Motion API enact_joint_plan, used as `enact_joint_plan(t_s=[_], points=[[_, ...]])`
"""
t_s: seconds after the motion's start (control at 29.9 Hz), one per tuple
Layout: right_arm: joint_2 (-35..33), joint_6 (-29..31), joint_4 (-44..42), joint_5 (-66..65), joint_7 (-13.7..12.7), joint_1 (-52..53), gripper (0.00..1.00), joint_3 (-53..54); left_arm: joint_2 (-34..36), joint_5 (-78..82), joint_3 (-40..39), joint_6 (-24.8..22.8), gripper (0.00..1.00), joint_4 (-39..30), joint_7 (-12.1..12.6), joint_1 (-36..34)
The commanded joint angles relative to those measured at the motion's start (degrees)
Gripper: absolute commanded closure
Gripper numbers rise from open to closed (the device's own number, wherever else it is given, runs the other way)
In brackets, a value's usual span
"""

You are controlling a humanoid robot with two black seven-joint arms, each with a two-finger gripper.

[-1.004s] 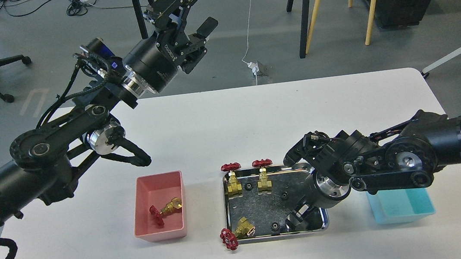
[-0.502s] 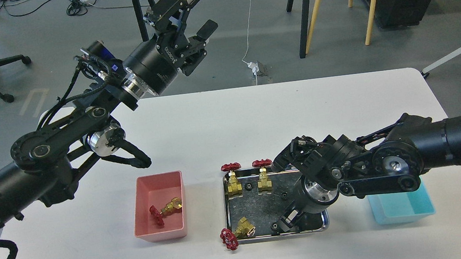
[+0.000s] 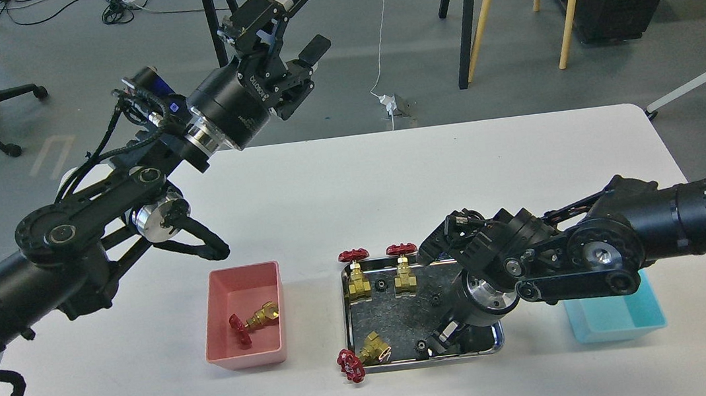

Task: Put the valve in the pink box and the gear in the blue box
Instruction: 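Lower the right gripper onto the small dark gear in the tray and grasp it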

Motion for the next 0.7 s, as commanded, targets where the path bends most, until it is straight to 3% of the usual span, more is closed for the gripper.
enact_joint_plan(t_s=[0.0,0.67], points=[[0.2,0.0,-0.1,0.0,0.0,-0.3,0.44,-0.3,0.0,0.0,0.0,0.0,0.18,0.1,0.0,0.1],[1.7,0.0,-1.5,0.2,0.0,0.4,0.53,-0.5,0.0,0.0,0.0,-0.2,0.18,0.1,0.0,1.2]])
